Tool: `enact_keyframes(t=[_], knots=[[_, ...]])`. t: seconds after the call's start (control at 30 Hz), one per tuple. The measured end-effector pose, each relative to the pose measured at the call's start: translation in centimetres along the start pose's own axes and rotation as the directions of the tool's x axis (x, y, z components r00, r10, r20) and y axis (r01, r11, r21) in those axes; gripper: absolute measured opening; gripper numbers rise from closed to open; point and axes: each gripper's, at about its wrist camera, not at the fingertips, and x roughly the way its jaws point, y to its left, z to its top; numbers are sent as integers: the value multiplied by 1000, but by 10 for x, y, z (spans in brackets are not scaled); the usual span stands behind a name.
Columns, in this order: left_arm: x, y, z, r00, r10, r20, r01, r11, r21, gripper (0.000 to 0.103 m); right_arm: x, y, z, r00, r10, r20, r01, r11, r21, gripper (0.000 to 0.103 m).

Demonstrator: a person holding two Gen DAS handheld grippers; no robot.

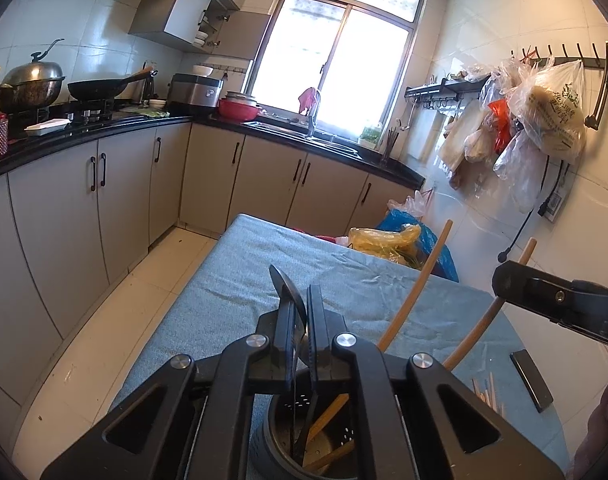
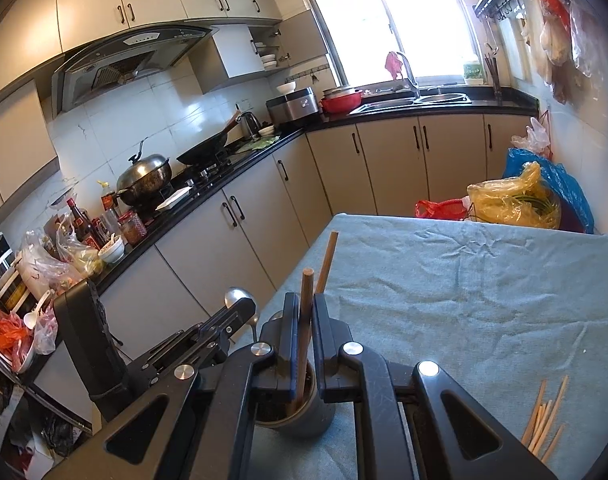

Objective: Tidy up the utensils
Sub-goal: 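Lower the left tool's utensils into the holder and open while the right tool releases its chopsticks there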

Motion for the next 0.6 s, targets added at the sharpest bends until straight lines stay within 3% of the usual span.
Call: enact_keyframes(t=[0.53, 0.6], knots=[[-27, -8, 8, 999, -4, 34, 4, 1000, -3, 9, -27, 4, 8, 999, 3, 38, -3, 1000, 6, 14], [-32, -9, 11, 999, -3, 42, 3, 1000, -1, 15, -31, 6, 8, 999, 4, 45, -4, 1000, 3, 15]])
